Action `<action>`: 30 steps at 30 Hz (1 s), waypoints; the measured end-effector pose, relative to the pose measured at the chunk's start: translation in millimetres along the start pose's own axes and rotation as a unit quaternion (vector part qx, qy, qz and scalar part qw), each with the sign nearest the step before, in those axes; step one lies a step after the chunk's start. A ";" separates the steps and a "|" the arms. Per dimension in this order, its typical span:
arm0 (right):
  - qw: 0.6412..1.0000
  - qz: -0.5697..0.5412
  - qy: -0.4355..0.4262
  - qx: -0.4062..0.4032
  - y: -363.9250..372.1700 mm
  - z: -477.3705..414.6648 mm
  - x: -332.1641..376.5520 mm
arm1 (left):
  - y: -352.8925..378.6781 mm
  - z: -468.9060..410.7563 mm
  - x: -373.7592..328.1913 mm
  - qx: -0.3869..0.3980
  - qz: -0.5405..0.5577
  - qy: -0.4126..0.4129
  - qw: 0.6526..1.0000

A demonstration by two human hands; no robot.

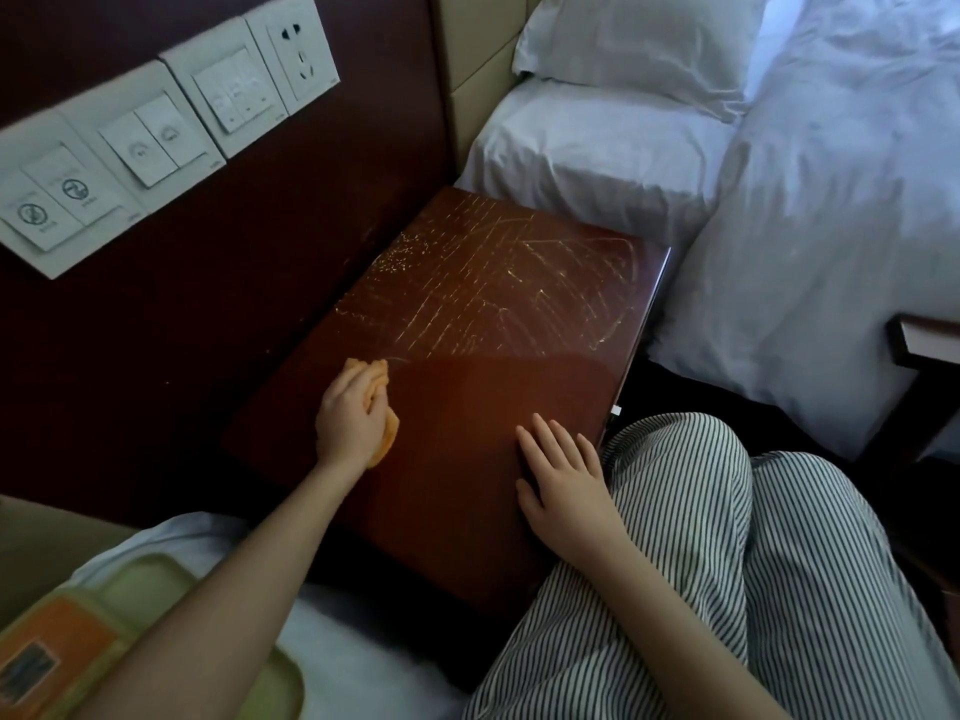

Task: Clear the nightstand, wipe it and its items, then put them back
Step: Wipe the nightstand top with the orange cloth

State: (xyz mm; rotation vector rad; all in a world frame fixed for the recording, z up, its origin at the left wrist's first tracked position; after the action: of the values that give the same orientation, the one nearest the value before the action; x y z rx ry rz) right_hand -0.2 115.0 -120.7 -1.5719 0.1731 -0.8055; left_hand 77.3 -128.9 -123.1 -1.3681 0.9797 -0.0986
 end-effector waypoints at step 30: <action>0.999 -0.011 -0.019 0.038 3.7 -8.3 -1.1 | -27.0 33.3 29.7 0.081 0.013 0.119 0.989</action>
State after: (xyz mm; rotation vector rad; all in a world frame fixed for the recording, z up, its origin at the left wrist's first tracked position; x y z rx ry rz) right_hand -4.5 108.2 -124.9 -1.5198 0.0962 -0.7900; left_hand 129.3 -127.8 -119.6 -1.2114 1.1612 -0.3222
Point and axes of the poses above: each hand's wrist, its own z-axis away from the middle knuckle, its own y-axis out of the palm, x = y × z, the point moved 6 cm from there along -z, towards the middle knuckle, and after that the axes turned 1 degree about -y, right-handed, at the moved point
